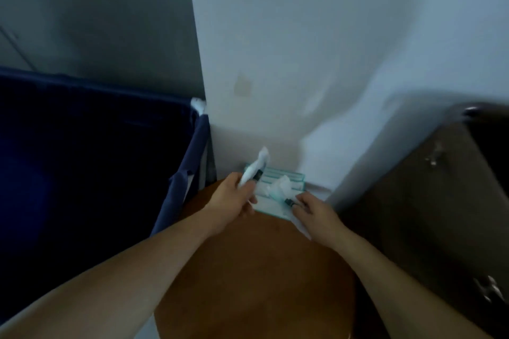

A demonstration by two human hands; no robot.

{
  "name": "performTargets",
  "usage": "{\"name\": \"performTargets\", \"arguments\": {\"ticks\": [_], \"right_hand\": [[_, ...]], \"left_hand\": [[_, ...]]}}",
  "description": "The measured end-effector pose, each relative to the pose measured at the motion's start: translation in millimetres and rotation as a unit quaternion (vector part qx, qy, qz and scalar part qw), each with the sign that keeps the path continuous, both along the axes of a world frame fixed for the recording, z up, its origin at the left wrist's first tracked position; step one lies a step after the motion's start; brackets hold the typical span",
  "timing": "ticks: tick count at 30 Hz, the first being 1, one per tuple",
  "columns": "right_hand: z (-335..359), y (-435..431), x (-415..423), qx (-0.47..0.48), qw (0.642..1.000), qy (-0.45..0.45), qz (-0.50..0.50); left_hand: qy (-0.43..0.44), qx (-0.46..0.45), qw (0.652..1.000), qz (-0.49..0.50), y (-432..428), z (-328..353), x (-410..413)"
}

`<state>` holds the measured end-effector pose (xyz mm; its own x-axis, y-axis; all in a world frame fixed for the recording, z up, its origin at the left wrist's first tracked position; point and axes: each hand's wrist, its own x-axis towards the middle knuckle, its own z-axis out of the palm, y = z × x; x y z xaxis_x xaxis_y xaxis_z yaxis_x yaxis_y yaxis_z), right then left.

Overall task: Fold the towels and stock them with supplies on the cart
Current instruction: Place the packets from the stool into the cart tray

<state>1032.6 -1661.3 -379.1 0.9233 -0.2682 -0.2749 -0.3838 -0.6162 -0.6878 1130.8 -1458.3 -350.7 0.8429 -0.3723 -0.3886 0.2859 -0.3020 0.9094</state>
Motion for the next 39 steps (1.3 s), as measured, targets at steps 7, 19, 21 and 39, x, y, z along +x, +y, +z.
{"name": "performTargets", "arguments": {"ticks": [7, 19, 21, 39], "right_hand": [[150.0, -13.9, -63.2, 0.082, 0.982, -0.123, -0.121], [267.0, -111.7, -263.4, 0.063, 0.88, -0.319, -0.348], [276.0, -138.1, -309.9, 0.116, 0.844, -0.359, -0.381], [267.2, -358.4, -623.9, 0.277, 0.619, -0.494, -0.544]], "left_hand": [[0.076, -0.175, 0.982, -0.005, -32.7, 119.0, -24.5], [-0.041, -0.21, 0.958, -0.19, -169.2, 225.6, -157.0], [-0.055, -0.219, 0.952, -0.204, -202.1, 237.1, -196.2], [-0.001, -0.234, 0.898, -0.372, -489.0, 257.7, -509.9]]}}
